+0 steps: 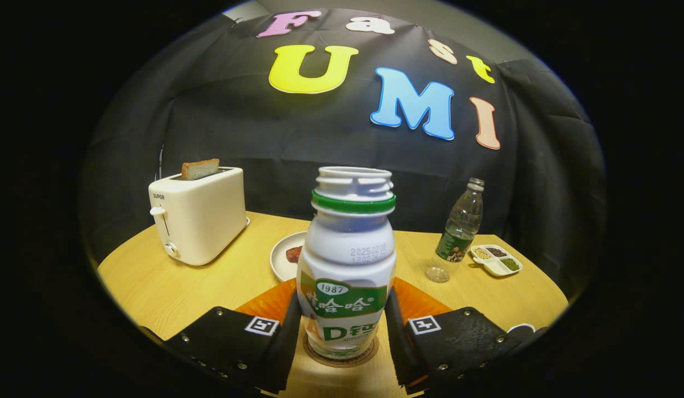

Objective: Take the bottle from table, then pour the juice into the cup, finally place the bottle on the coaster

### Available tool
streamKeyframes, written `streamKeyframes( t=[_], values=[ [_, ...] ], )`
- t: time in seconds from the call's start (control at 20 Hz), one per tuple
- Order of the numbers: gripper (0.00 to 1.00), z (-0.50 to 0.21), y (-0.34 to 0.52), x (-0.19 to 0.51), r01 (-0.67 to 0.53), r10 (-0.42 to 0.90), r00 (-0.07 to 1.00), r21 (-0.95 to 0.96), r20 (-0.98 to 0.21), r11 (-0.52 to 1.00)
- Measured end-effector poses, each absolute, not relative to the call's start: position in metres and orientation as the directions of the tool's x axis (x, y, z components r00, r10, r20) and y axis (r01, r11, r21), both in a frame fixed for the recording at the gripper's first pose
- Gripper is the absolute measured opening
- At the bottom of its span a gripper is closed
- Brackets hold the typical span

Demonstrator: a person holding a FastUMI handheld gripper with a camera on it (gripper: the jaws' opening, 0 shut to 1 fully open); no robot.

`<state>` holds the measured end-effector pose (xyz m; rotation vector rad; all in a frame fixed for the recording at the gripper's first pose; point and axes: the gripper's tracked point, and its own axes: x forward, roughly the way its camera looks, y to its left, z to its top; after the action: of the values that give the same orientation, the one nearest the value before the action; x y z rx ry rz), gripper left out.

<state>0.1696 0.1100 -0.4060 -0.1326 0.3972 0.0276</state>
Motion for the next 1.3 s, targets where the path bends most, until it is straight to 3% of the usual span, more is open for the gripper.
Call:
streamKeyframes(
  t=[0.9,1.05,1.15,1.3],
  values=[
    [0.71,-0.42,0.107,0.167,-0.024,-0.006,0.925,-0.076,-0.38,0.997],
    [0.81,-0.433,0.11,0.164,-0.038,0.003,0.906,-0.074,-0.422,0.997],
    [0.99,-0.427,0.119,0.16,-0.074,0.056,0.914,-0.029,-0.401,0.997],
    [0.97,-0.411,0.113,0.162,-0.056,0.042,0.936,-0.029,-0.351,0.998]
  ],
)
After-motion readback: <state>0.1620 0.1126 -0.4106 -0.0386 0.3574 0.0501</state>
